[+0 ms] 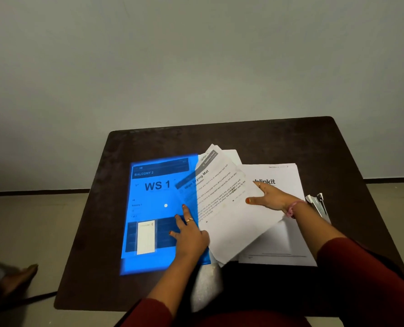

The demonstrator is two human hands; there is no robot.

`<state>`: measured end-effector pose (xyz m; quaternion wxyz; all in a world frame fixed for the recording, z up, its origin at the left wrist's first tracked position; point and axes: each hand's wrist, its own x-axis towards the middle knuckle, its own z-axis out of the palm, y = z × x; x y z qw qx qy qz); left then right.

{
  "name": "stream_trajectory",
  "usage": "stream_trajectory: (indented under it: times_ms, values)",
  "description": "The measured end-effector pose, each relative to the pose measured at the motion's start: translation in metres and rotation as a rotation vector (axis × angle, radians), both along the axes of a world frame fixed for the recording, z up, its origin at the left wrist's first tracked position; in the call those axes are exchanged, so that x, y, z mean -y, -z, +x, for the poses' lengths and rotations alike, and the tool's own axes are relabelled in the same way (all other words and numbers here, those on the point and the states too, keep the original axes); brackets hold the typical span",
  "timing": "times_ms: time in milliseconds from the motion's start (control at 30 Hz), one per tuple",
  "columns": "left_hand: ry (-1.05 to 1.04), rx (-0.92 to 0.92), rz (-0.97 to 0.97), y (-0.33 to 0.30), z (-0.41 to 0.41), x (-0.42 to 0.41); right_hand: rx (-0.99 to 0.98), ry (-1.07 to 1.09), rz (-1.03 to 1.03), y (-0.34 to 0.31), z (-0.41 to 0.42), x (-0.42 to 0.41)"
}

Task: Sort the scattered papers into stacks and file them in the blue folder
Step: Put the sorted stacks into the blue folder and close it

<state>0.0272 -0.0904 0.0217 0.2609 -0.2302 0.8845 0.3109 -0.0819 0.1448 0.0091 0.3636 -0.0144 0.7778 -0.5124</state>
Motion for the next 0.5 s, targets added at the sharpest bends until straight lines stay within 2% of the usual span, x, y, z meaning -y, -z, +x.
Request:
stream_trajectory:
  times_ms: [200,333,500]
  values:
    - [0.314,0.042,-0.240,0.019,-0.006,-0.002,-0.090,0.108,0.003,0.015,-0.007,0.016]
    - [0.359,0.124,-0.316,0.012,-0.007,-0.007,-0.113,0.192,0.011,0.021,0.001,0.025]
    - [0.403,0.132,-0.327,0.013,-0.005,-0.005,-0.155,0.254,0.066,0.032,0.021,0.026]
